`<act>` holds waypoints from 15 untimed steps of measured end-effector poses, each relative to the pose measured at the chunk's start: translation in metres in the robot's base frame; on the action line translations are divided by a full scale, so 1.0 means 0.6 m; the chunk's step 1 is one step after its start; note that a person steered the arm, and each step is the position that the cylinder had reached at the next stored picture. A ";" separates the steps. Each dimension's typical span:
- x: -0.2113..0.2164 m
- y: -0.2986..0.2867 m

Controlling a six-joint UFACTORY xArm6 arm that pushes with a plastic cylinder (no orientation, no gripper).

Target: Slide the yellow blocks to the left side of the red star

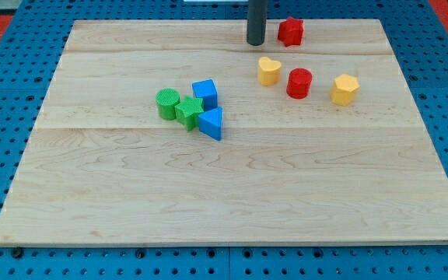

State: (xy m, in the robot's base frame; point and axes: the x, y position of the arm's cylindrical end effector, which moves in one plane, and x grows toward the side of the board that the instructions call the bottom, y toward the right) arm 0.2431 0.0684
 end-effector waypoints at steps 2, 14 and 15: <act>0.000 0.060; 0.239 0.040; 0.216 -0.031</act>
State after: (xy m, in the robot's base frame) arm 0.3724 0.0500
